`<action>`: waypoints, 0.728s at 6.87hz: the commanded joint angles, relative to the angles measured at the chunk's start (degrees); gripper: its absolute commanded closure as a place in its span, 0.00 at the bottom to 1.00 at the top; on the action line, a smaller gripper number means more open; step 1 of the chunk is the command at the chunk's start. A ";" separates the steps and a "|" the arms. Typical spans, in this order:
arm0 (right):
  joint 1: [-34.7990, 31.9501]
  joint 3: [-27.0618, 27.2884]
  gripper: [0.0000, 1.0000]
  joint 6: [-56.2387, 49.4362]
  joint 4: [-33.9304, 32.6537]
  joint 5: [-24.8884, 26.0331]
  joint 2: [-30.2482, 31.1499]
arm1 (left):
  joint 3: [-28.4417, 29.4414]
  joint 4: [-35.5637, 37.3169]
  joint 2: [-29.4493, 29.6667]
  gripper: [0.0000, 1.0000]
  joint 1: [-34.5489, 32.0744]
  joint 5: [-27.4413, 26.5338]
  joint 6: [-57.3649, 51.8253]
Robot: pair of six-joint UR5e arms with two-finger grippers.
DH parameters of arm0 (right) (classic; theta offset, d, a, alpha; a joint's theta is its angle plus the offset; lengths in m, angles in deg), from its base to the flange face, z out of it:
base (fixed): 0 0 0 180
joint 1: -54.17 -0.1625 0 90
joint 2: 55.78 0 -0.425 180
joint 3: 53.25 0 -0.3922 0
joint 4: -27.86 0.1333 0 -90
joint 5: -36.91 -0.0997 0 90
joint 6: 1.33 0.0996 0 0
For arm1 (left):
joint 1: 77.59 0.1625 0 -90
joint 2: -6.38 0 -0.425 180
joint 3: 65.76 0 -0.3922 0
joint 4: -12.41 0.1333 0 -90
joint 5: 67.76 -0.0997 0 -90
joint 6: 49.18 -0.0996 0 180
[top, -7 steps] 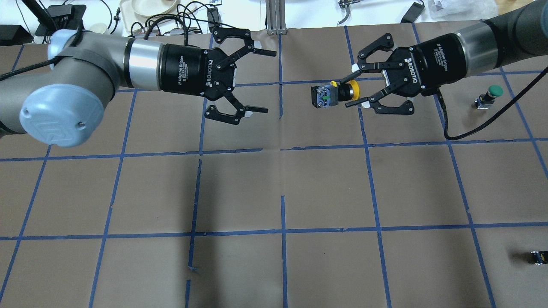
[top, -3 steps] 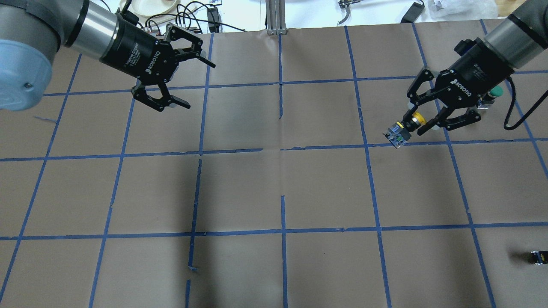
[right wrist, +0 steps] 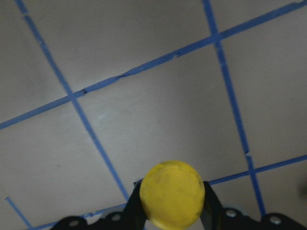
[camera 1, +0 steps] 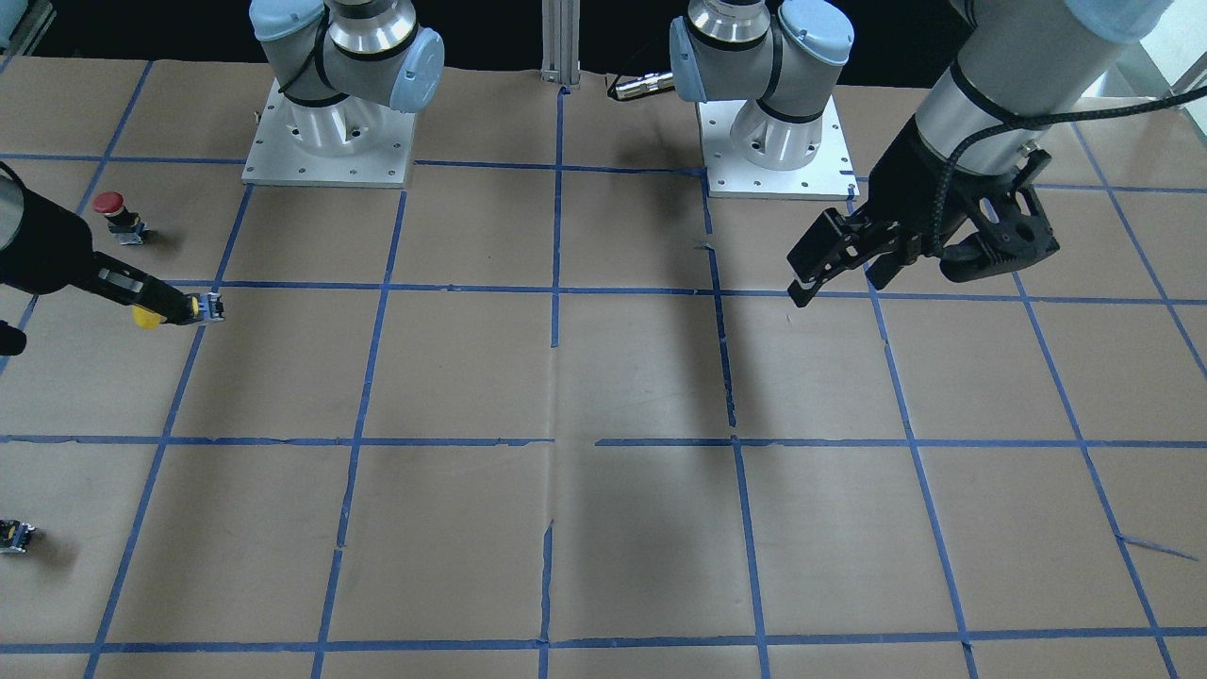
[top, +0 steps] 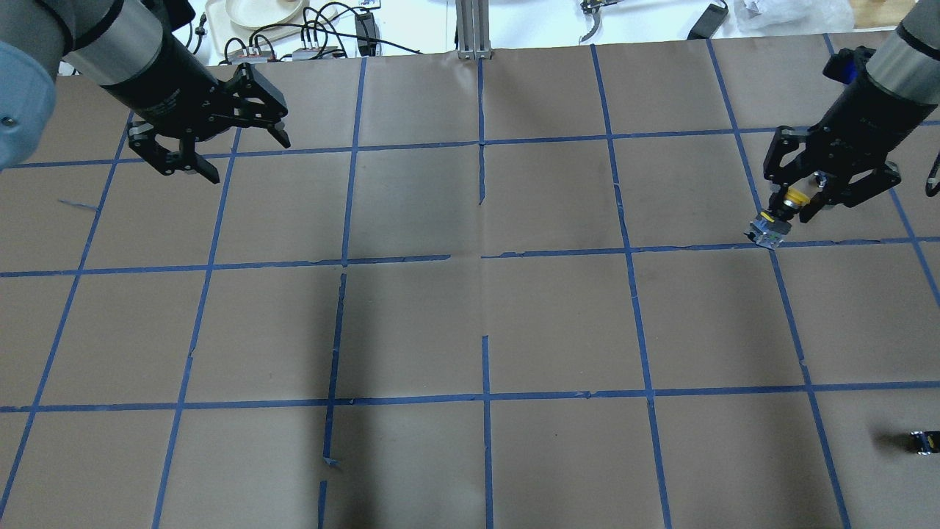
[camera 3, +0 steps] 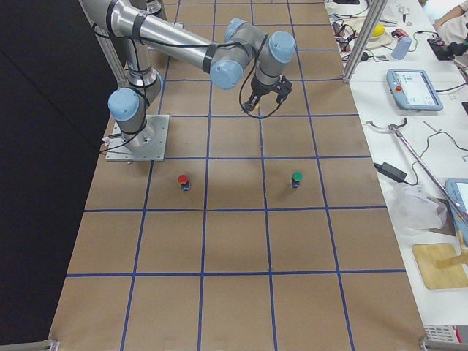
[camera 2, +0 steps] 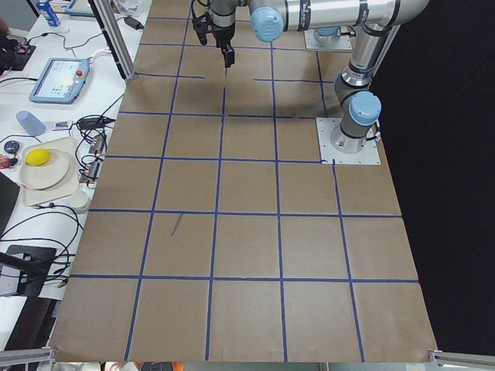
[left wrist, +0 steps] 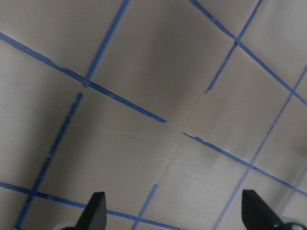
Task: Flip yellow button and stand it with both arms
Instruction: 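Carry the yellow button down with the right gripper while the left gripper withdraws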
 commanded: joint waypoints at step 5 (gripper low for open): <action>10.87 1.36 0.97 -5.70 -23.42 11.89 -9.17 | -1.93 -6.55 -2.07 0.00 -1.78 -6.27 -11.55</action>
